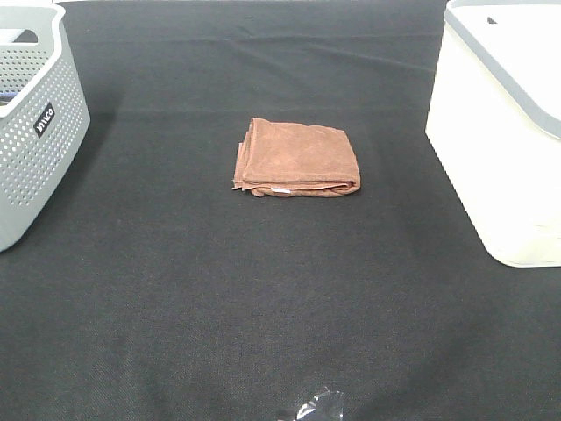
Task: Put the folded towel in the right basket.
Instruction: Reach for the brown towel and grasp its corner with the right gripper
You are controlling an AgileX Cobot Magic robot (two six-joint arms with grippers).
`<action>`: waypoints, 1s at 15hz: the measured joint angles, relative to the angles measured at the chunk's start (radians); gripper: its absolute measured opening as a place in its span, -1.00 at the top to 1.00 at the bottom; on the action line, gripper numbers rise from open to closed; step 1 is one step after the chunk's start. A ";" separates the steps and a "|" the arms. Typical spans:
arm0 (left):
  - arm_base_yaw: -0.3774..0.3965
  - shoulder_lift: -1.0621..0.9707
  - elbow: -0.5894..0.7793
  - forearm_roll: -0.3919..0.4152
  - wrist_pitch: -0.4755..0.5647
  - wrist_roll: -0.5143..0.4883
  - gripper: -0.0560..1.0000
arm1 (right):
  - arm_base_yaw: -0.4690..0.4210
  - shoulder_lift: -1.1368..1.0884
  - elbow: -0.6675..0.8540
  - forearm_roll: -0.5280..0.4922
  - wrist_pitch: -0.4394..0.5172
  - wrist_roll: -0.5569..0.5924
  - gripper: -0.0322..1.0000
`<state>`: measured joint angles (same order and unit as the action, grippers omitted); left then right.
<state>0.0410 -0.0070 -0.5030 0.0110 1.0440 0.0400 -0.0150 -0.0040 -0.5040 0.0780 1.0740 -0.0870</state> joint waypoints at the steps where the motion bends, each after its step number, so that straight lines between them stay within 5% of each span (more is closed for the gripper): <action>1: 0.000 0.000 0.000 0.000 0.000 0.000 -0.98 | 0.000 0.000 0.000 0.000 0.000 0.000 -0.94; 15: 0.000 0.000 0.000 0.000 0.000 0.000 -0.98 | 0.000 0.000 0.000 0.000 0.000 0.000 -0.94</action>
<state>0.0410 -0.0070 -0.5030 0.0110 1.0440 0.0400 -0.0150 -0.0040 -0.5040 0.0780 1.0740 -0.0870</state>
